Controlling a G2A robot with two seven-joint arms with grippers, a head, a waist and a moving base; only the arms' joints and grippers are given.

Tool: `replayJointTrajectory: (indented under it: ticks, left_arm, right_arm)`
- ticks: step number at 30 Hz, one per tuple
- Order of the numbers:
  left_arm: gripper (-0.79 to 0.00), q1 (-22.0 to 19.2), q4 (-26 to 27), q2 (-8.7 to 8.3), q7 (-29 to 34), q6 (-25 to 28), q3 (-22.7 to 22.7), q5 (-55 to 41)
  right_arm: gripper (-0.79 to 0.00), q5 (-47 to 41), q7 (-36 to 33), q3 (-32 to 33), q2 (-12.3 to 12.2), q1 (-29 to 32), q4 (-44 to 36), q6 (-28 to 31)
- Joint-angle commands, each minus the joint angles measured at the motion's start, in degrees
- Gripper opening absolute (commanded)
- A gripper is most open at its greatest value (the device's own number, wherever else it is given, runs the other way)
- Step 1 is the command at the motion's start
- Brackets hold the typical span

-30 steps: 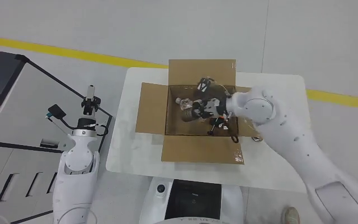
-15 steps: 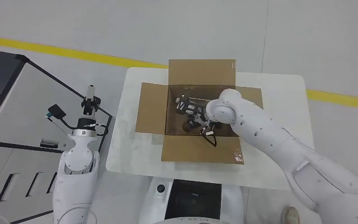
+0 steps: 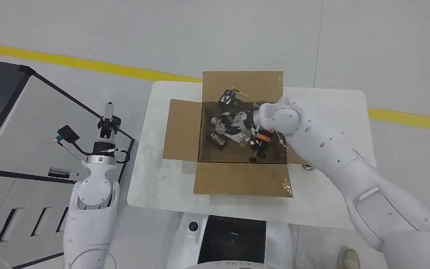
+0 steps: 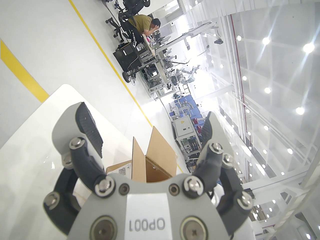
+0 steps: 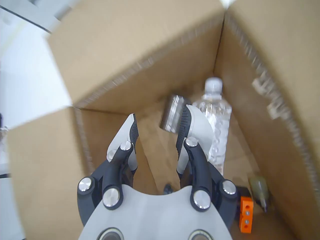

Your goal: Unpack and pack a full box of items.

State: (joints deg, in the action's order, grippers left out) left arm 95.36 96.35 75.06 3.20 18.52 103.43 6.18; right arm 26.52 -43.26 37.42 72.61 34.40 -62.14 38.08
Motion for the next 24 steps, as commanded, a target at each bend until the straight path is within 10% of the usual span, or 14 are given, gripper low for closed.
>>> replayJointTrajectory:
  ticks: [1, 9, 13, 16, 20, 24]
  left_arm:
    - [0.000, 0.0, 0.0, 0.00, 0.0, 0.0, 0.0, 0.0]
    - [0.000, 0.0, 0.0, 0.00, 0.0, 0.0, 0.0, 0.0]
    - [0.000, 0.0, 0.0, 0.00, 0.0, 0.0, 0.0, 0.0]
    - [0.000, 0.0, 0.0, 0.00, 0.0, 0.0, 0.0, 0.0]
    - [0.000, 0.0, 0.0, 0.00, 0.0, 0.0, 0.0, 0.0]
    - [0.000, 0.0, 0.0, 0.00, 0.0, 0.0, 0.0, 0.0]
  right_arm:
    - [-0.477, -1.3, 0.5, 7.9, -3.2, 3.1, -6.8, 3.3]
    - [-0.505, -3.8, -18.5, 50.8, -15.1, 33.7, -41.5, -2.4]
    - [-0.533, -7.4, -25.3, 64.8, -16.7, 45.4, -43.3, -11.2]
    - [-0.610, -9.0, -29.2, 69.3, -17.2, 49.5, -40.8, -17.4]
    - [-0.403, -4.5, -31.8, 68.1, -17.7, 50.4, -40.2, -19.3]
    - [-0.403, -4.5, -31.8, 68.1, -17.7, 50.4, -40.2, -19.3]
